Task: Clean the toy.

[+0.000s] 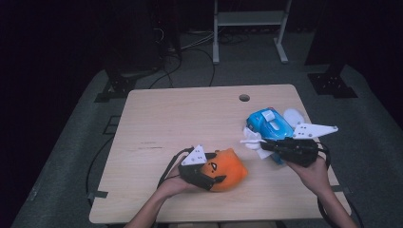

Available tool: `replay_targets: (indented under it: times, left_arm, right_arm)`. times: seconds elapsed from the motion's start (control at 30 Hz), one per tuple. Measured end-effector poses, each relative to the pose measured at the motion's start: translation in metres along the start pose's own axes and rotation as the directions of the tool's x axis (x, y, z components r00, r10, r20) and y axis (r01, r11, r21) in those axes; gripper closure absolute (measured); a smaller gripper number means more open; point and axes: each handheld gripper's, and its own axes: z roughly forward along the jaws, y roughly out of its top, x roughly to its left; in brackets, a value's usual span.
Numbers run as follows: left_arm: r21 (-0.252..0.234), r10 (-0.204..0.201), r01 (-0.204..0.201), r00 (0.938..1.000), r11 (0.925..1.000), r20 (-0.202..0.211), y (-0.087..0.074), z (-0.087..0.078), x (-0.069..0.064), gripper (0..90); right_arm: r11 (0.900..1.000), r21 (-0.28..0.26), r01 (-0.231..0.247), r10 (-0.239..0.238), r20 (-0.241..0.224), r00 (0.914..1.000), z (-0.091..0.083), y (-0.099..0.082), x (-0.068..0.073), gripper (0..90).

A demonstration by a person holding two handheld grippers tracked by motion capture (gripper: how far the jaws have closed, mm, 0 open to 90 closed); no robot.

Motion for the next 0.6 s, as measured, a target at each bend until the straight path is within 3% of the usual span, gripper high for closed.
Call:
replay_targets:
  times: [0.2,0.43,0.6]
  left_arm:
    - [-0.001,-0.002,0.002,1.0,1.0,-0.005,0.001,-0.002,0.001,15.0]
    - [0.003,0.001,-0.001,1.0,1.0,-0.007,0.0,-0.004,0.001,14.7]
    - [0.004,0.0,0.0,1.0,1.0,-0.005,0.0,-0.003,0.0,14.3]
  right_arm:
    - [1.0,-0.006,-0.003,0.002,-0.076,0.9971,0.001,-0.002,0.02,85.0]
    - [1.0,-0.002,-0.006,0.005,-0.154,0.9881,0.002,-0.004,0.04,85.0]
    - [0.9999,0.003,-0.013,0.014,-0.237,0.9714,0.005,-0.004,0.056,84.9]
